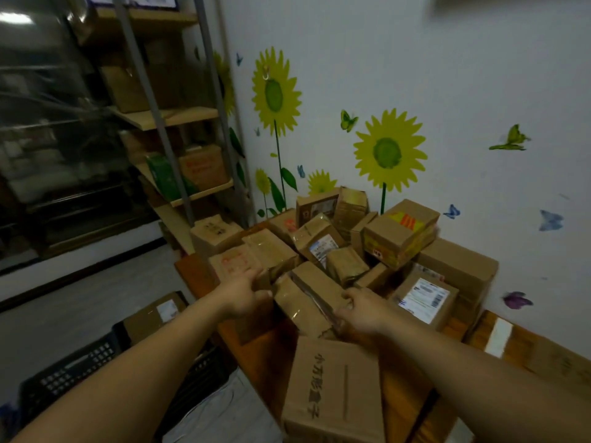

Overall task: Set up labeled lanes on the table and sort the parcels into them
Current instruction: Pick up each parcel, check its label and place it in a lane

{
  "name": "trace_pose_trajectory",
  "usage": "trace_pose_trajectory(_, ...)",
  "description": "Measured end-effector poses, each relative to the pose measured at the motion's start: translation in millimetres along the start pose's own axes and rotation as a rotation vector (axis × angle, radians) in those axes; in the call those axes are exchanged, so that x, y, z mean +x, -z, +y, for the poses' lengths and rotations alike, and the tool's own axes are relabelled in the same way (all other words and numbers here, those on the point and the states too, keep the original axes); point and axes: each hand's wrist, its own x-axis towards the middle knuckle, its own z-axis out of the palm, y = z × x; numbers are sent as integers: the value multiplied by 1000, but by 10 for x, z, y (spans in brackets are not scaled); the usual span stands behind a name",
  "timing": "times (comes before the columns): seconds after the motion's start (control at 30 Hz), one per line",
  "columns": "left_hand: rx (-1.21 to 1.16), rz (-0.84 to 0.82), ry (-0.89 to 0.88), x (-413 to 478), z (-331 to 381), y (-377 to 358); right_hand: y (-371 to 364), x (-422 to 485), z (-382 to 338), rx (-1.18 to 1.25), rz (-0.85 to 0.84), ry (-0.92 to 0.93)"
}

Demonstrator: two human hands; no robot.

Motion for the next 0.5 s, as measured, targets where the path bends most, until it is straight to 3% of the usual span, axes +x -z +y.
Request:
trace_pose_trajectory(0.17,144,-2,-205,625,98,137,-65,351,-128,81,38,-103)
trace_pose_trajectory(0.5,198,-363,-611,1510,715,-378,18,291,227,169,113,-436)
